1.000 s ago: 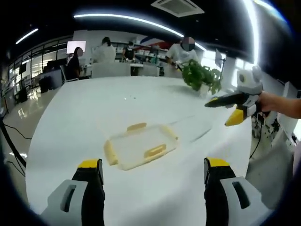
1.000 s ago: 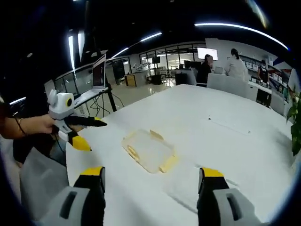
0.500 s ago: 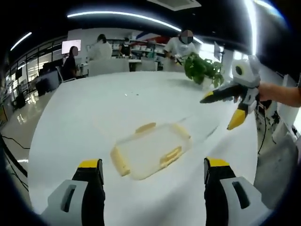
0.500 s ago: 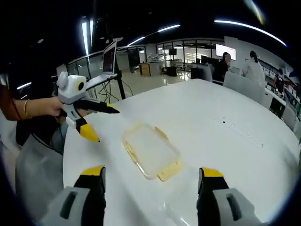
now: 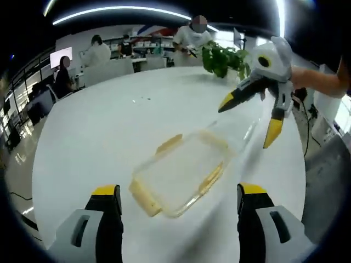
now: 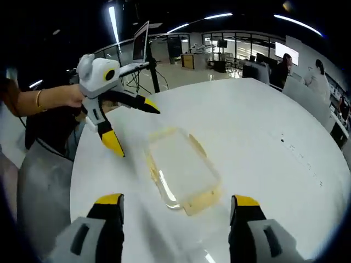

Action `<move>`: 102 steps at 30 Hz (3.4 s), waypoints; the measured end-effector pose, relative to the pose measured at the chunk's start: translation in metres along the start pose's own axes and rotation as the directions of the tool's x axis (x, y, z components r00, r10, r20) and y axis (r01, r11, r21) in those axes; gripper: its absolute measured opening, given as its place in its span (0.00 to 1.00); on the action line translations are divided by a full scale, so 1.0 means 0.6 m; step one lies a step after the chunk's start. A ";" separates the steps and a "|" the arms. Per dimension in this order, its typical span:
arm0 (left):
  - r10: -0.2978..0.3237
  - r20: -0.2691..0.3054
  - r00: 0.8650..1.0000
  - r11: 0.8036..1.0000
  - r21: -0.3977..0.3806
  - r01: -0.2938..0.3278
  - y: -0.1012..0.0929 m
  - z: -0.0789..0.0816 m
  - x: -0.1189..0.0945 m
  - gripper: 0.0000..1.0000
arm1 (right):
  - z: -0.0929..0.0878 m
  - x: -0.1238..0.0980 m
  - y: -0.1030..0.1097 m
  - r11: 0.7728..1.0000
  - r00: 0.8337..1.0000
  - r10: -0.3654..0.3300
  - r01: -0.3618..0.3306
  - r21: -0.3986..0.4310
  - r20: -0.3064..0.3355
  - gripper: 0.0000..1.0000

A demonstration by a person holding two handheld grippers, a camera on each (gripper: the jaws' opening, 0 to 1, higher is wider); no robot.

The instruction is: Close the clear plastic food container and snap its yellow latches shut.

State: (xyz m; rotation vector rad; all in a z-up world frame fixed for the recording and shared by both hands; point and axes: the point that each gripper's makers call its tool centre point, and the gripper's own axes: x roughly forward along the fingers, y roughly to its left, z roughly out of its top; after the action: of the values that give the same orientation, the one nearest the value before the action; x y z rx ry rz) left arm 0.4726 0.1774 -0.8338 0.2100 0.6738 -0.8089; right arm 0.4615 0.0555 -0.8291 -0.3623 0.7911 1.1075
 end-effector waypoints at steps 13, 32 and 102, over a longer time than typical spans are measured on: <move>-0.040 -0.088 0.995 0.998 0.041 0.044 0.035 -0.033 0.022 0.84 | -0.016 0.044 -0.007 0.997 0.992 0.030 -0.038 -0.062 -0.123 0.79; -0.064 -0.160 0.985 0.994 0.075 0.077 0.043 -0.061 0.051 0.82 | -0.046 0.083 -0.020 0.989 0.967 0.009 -0.046 -0.138 -0.255 0.75; -0.147 -0.291 0.946 0.936 0.267 0.227 0.046 -0.058 0.053 0.59 | -0.059 0.075 -0.070 0.924 0.893 0.012 -0.181 -0.336 -0.450 0.37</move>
State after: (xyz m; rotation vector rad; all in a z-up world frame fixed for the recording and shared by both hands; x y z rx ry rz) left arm 0.4921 0.1916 -0.8828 0.5427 0.8325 -1.0801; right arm 0.4955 0.0449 -0.8903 -0.9286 1.0062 1.2933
